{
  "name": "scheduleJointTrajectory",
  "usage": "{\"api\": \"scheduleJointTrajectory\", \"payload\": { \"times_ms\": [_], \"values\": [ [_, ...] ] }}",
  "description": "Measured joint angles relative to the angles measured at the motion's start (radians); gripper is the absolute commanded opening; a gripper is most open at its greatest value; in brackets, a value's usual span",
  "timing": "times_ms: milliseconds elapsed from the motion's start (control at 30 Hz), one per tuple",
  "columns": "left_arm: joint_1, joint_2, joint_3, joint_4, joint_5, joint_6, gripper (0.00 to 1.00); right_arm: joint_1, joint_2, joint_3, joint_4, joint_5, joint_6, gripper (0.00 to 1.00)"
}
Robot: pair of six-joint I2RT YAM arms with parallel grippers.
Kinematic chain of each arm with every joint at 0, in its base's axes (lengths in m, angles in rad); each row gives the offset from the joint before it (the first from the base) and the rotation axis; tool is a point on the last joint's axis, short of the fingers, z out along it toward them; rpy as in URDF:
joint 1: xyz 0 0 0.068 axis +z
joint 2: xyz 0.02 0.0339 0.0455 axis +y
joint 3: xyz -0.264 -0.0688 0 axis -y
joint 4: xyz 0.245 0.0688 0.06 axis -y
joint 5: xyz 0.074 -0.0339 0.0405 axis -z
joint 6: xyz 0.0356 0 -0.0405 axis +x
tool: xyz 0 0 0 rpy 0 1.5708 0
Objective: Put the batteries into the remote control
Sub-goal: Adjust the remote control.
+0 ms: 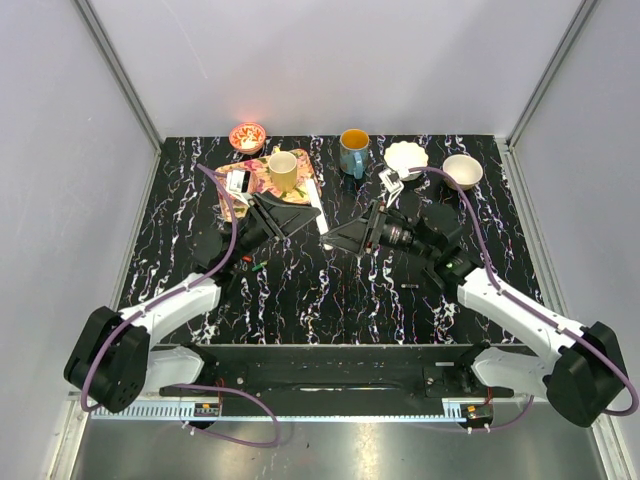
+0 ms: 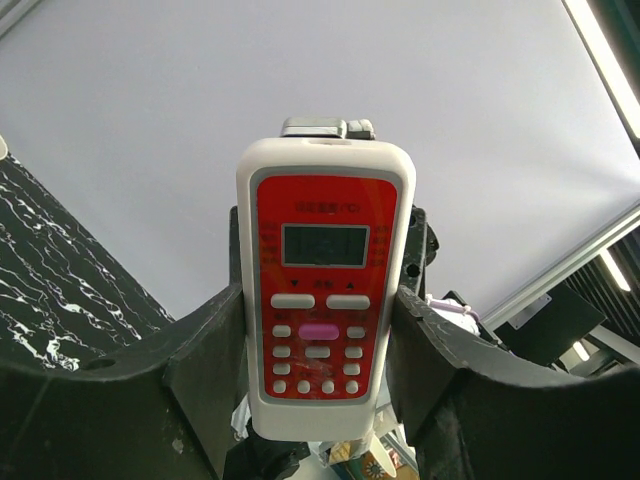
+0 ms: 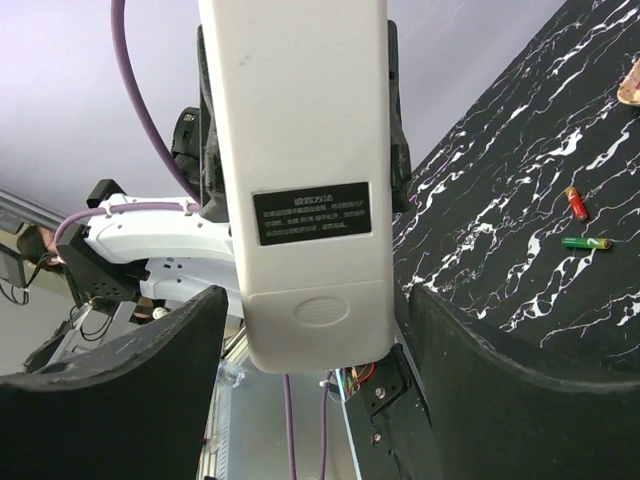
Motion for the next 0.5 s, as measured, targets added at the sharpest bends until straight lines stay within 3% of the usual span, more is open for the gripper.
{"api": "scheduleJointTrajectory", "payload": {
  "times_ms": [200, 233, 300, 367, 400, 467, 500],
  "values": [
    [-0.006, 0.002, 0.0, 0.011, 0.001, -0.009, 0.0, -0.001, 0.024, 0.0, 0.03, -0.034, 0.017, 0.53],
    [-0.006, 0.005, 0.0, 0.014, 0.001, -0.014, 0.01, -0.001, 0.026, 0.0, 0.034, -0.037, 0.018, 0.39],
    [-0.006, 0.007, 0.0, 0.014, 0.001, -0.018, 0.23, -0.002, 0.031, 0.0, 0.039, -0.047, 0.019, 0.26],
    [-0.007, 0.008, 0.0, 0.013, 0.002, -0.018, 0.47, -0.003, 0.031, 0.0, 0.039, -0.052, 0.019, 0.02],
    [-0.007, 0.008, 0.0, 0.013, 0.003, -0.018, 0.62, -0.003, 0.031, 0.0, 0.037, -0.053, 0.018, 0.0],
    [-0.007, 0.008, 0.0, 0.006, 0.008, -0.015, 0.74, -0.003, 0.026, 0.001, 0.02, -0.053, 0.008, 0.0],
    [-0.007, 0.008, 0.0, -0.001, 0.01, -0.009, 0.99, -0.003, 0.019, 0.003, -0.005, -0.052, -0.009, 0.0]
  ]
}}
